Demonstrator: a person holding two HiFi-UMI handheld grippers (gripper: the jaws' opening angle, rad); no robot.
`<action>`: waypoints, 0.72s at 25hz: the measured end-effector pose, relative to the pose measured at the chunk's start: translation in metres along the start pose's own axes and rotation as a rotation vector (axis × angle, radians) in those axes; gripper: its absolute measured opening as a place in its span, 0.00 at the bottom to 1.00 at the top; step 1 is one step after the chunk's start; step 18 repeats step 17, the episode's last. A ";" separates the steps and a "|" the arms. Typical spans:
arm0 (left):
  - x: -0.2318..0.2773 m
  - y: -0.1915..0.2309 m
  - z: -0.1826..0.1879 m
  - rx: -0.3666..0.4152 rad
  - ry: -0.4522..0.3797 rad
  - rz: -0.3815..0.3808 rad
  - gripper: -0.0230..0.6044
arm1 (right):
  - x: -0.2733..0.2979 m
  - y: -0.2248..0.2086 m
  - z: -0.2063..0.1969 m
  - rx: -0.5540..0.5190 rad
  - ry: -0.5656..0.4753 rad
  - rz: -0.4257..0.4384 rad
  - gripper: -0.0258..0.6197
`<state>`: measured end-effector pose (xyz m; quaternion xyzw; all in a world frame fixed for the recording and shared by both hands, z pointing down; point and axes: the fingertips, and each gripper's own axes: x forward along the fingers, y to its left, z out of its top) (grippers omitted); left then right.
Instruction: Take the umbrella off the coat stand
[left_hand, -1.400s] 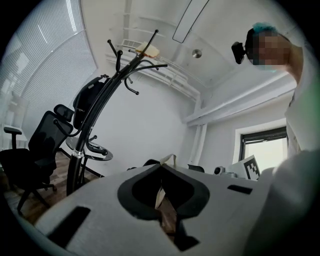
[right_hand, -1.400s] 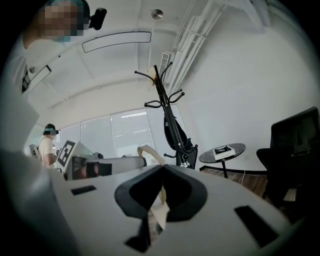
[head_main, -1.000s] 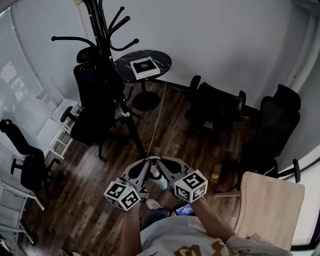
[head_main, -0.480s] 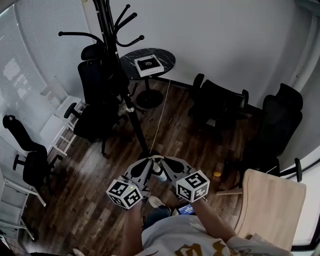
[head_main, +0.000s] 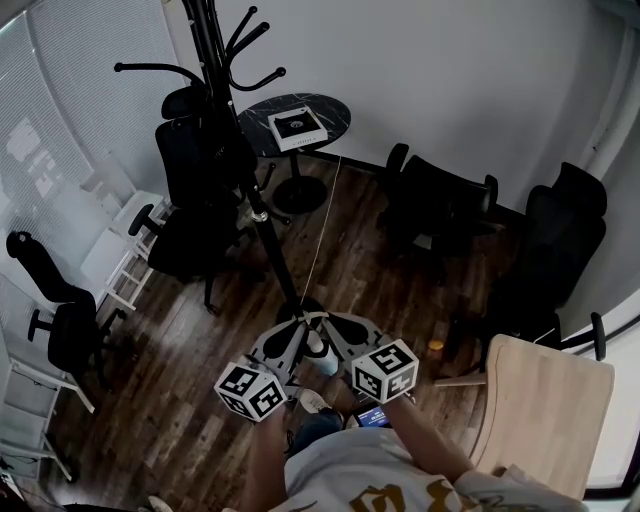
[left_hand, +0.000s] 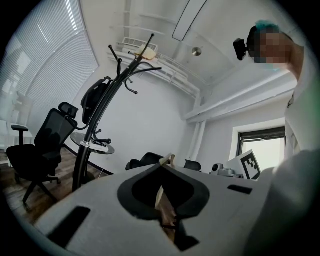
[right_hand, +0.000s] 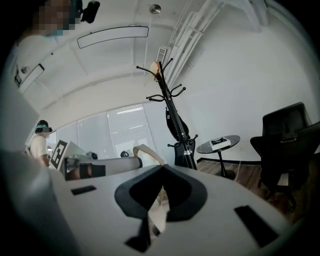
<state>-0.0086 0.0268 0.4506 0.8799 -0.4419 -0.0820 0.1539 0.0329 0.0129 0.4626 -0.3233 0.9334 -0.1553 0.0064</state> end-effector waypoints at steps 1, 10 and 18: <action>0.000 -0.001 0.000 -0.001 -0.003 0.000 0.07 | 0.000 0.000 0.000 -0.001 -0.001 0.002 0.07; 0.000 0.004 0.006 0.009 -0.007 0.010 0.07 | 0.003 -0.003 0.005 -0.009 -0.009 0.001 0.06; -0.001 0.010 0.009 0.012 -0.013 0.016 0.07 | 0.006 -0.005 0.007 -0.013 -0.016 0.001 0.07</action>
